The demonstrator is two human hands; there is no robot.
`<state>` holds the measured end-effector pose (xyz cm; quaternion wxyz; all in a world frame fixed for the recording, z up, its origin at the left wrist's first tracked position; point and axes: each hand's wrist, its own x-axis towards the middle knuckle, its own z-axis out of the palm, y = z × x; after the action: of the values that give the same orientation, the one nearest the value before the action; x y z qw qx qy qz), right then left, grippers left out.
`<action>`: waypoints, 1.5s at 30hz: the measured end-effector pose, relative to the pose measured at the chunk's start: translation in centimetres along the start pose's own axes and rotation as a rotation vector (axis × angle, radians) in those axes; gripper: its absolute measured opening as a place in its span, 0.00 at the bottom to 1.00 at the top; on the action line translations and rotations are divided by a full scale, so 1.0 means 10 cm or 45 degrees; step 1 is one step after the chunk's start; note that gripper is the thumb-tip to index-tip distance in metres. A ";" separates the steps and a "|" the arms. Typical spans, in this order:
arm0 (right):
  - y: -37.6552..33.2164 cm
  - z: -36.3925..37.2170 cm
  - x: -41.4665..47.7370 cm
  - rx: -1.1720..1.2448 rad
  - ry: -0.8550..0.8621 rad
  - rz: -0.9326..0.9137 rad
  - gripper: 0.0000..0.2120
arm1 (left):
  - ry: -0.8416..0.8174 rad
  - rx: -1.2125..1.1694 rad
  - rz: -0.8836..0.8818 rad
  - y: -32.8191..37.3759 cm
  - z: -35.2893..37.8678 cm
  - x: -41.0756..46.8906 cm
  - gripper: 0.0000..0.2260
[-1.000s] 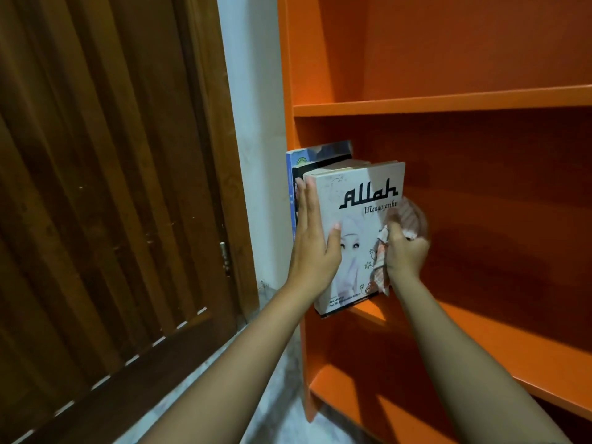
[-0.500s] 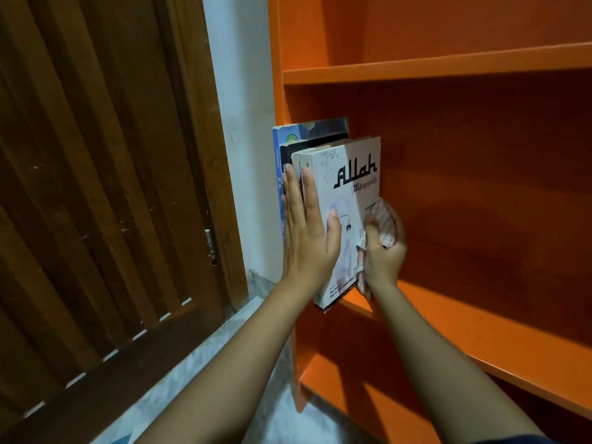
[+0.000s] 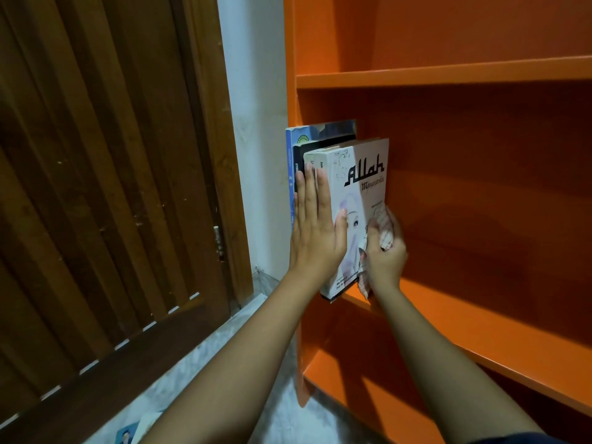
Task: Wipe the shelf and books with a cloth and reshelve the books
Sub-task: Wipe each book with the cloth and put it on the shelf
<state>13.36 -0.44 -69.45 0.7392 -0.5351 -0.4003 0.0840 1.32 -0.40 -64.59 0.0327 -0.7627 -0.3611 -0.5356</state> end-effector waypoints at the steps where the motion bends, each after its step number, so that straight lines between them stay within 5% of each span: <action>1: -0.03 -0.02 -0.02 -0.045 -0.012 0.011 0.18 | -0.023 0.012 -0.002 0.00 -0.02 -0.01 0.30; 13: -0.33 -0.29 -0.09 -0.620 -0.257 0.097 0.21 | -0.232 -0.033 -0.070 0.18 -0.47 0.02 0.34; 23: -0.59 -0.41 -0.16 -0.626 -0.327 0.000 0.18 | -0.440 0.004 -0.181 0.34 -0.70 0.02 0.36; 45: -0.78 -0.51 -0.19 -0.601 -0.308 -0.034 0.18 | -0.400 -0.014 -0.210 0.39 -0.82 0.05 0.34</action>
<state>13.22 -8.41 -64.20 0.5418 -0.6735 -0.5012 0.0417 -2.85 -6.56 -59.37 -0.0723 -0.8050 -0.4200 -0.4127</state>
